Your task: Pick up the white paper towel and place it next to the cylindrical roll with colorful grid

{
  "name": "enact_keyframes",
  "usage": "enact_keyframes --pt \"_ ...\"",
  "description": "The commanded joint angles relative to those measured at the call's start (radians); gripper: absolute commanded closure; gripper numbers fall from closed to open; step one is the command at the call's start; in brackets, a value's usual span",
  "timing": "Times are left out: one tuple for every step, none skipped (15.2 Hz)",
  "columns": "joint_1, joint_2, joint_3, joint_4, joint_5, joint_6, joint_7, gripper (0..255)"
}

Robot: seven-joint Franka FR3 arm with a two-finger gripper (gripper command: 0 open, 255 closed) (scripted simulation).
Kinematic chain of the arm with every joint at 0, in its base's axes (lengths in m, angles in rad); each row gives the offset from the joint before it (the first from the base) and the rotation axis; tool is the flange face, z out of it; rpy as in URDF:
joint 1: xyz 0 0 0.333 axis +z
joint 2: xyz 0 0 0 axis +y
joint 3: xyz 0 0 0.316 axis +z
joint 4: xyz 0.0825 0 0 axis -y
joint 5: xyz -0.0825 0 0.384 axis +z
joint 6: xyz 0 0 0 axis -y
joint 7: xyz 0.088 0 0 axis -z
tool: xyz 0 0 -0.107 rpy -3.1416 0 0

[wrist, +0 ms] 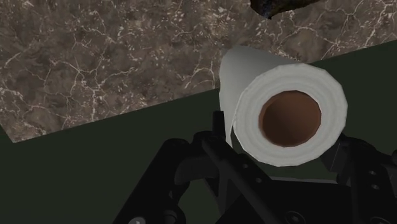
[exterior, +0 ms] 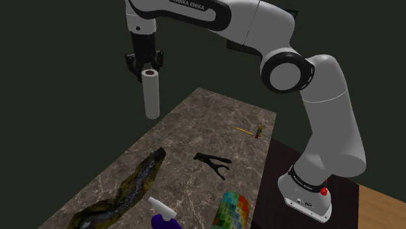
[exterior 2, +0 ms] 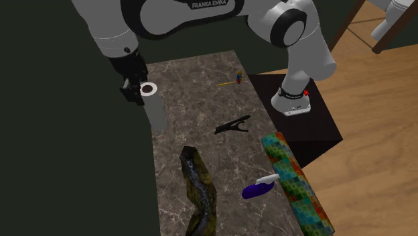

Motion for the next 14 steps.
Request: enact_keyframes --pt "0.013 0.053 -0.003 0.122 -0.007 -0.069 0.0 255" --pt "0.021 0.086 -0.005 0.19 -0.01 -0.105 0.0 255" --pt "0.013 -0.008 0.002 0.039 -0.001 -0.047 0.014 255" --pt "0.012 -0.069 0.009 -0.051 0.006 -0.017 0.027 255" --pt "0.013 -0.119 0.014 -0.122 0.012 0.004 0.039 255" --pt "0.016 -0.162 0.019 -0.179 0.017 0.019 0.052 255" --pt "0.019 -0.201 0.024 -0.229 0.022 0.03 0.065 255" --pt "0.024 -0.238 0.029 -0.273 0.027 0.039 0.078 255" --pt "0.029 -0.271 0.034 -0.312 0.032 0.045 0.091 255" --pt "0.034 -0.302 0.039 -0.347 0.037 0.05 0.104 255" --pt "0.04 -0.332 0.044 -0.378 0.041 0.053 0.117 255" --pt "0.046 -0.36 0.05 -0.406 0.046 0.054 0.131 255" --pt "0.053 -0.386 0.056 -0.432 0.05 0.054 0.145 255" --pt "0.06 -0.412 0.061 -0.455 0.055 0.054 0.159 255"
